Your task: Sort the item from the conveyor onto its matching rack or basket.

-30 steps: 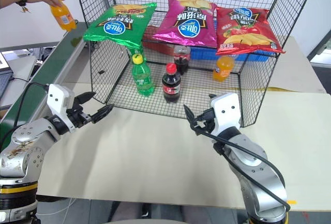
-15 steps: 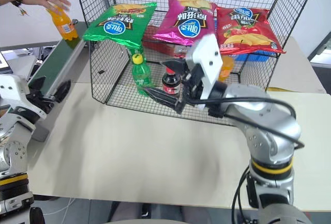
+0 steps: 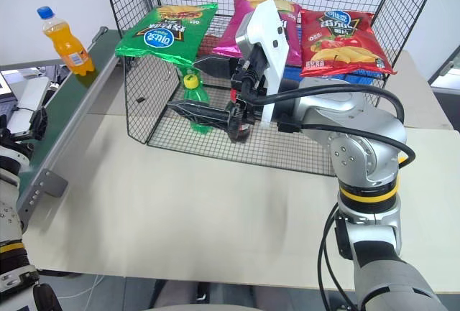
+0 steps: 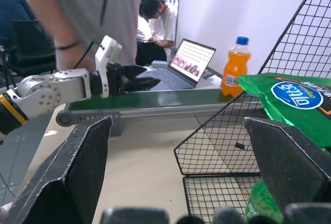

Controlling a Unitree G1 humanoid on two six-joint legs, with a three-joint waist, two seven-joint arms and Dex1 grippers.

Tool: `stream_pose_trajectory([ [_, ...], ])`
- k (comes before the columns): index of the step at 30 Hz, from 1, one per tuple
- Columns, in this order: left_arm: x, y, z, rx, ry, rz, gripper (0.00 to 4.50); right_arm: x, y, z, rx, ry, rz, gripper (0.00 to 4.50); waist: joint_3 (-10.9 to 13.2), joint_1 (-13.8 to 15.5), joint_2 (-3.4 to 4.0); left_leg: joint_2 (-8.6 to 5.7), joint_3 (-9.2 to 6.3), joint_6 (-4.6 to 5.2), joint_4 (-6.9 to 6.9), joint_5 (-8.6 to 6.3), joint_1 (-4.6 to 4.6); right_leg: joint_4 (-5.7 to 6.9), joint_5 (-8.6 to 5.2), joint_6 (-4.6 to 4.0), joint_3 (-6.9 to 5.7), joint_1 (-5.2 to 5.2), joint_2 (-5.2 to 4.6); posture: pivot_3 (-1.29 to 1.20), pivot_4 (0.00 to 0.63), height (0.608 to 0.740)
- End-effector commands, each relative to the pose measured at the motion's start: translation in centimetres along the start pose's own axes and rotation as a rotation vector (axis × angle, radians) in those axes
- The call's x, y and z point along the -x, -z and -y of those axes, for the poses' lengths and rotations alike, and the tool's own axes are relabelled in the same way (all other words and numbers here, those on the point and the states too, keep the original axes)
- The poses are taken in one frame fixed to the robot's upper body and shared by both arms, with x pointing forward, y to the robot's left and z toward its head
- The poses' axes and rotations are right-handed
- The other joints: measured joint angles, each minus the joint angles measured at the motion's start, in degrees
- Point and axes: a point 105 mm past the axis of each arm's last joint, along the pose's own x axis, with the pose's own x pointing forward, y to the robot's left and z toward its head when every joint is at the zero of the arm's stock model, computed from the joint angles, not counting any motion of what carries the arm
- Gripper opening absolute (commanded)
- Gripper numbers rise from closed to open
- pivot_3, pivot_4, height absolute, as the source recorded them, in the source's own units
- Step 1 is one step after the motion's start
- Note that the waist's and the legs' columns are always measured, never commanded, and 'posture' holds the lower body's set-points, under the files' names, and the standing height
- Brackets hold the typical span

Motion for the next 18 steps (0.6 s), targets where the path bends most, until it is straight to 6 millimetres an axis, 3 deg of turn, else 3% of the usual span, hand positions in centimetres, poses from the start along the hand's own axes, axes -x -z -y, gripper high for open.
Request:
stream_pose_trajectory([
  [1,-0.03,-1.58,-1.06,-0.029,-0.006,0.046,4.48,0.03,-1.7,-0.59,0.061,-0.015,0.055,4.5,0.0,0.0,0.0,0.0,0.0,0.0,0.0,0.0,0.0,0.0,0.0,0.0,0.0,0.0,-0.01,0.0,0.15,0.74],
  [18,-0.69,-1.22,-1.24,-0.032,0.027,0.014,4.48,0.12,-1.83,-0.73,0.055,-0.003,0.06,4.5,0.0,-0.04,0.0,-0.03,0.01,0.0,-0.06,0.0,0.02,0.04,0.0,0.0,-0.53,-0.05,-0.45,0.0,0.15,0.74],
])
